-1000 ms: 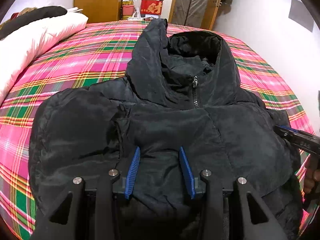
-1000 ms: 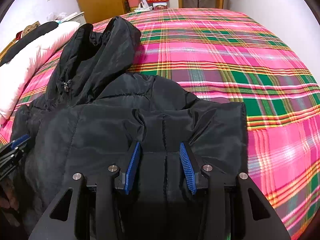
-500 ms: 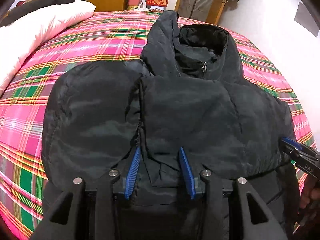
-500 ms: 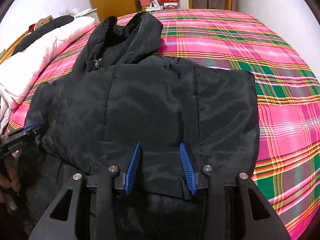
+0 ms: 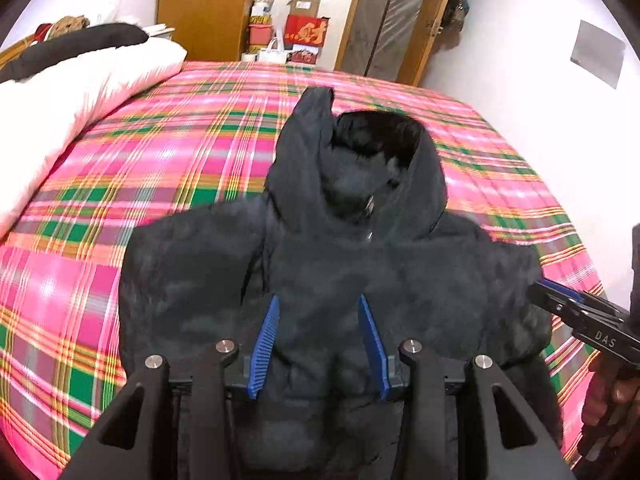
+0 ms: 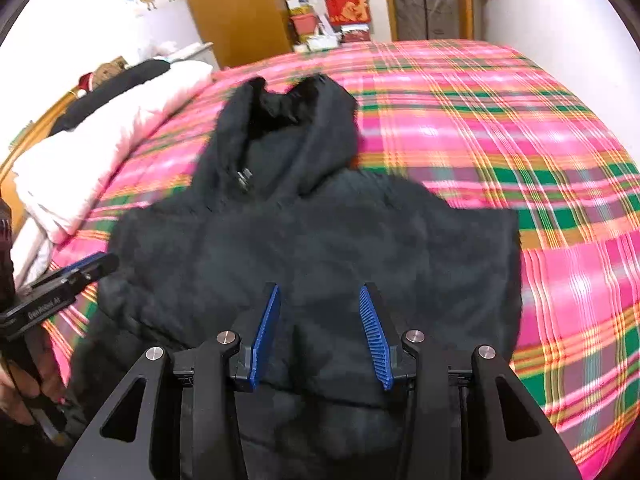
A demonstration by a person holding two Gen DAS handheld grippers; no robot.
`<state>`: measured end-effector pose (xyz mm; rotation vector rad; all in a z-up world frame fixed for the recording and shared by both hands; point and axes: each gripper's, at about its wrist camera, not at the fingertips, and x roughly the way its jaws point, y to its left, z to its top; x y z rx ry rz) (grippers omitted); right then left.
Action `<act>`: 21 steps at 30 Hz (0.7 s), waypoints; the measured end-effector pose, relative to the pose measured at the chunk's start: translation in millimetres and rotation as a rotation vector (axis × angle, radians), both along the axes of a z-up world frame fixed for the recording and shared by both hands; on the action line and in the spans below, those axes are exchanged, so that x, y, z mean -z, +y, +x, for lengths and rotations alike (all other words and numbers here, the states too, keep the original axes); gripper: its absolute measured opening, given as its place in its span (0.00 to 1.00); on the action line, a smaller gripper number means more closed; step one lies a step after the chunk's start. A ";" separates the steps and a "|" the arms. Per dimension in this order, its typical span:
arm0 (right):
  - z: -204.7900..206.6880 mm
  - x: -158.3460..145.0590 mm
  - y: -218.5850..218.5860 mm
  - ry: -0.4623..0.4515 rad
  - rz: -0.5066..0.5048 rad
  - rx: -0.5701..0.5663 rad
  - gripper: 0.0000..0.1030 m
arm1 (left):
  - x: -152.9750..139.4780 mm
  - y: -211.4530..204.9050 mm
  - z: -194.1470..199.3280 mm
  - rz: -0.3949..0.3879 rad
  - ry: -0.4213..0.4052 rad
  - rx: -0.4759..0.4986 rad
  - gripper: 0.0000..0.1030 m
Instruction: Fold large clothes
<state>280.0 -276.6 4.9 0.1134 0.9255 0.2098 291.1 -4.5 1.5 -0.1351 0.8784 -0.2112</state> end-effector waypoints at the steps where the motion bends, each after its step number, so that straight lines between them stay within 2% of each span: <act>1: 8.3 -4.8 3.6 -0.006 -0.006 -0.005 0.41 | -4.8 -2.1 6.8 0.004 -0.003 0.006 0.42; 4: 37.3 -13.4 8.8 -0.003 -0.008 0.005 0.50 | -21.6 -9.7 32.7 0.021 -0.030 0.037 0.43; 8: 76.5 -16.5 11.1 -0.010 -0.007 0.017 0.51 | -35.0 -18.5 73.4 0.072 -0.071 0.058 0.50; 10: 97.8 -15.6 13.1 -0.009 -0.008 0.022 0.51 | -35.0 -21.5 94.5 0.088 -0.069 0.062 0.50; 17: 165.7 5.2 20.5 0.009 -0.016 0.040 0.51 | -7.3 -30.5 175.9 0.122 -0.028 0.046 0.52; 21: 194.6 12.2 21.9 -0.005 -0.030 0.066 0.50 | 15.7 -36.2 210.1 0.143 -0.004 0.013 0.52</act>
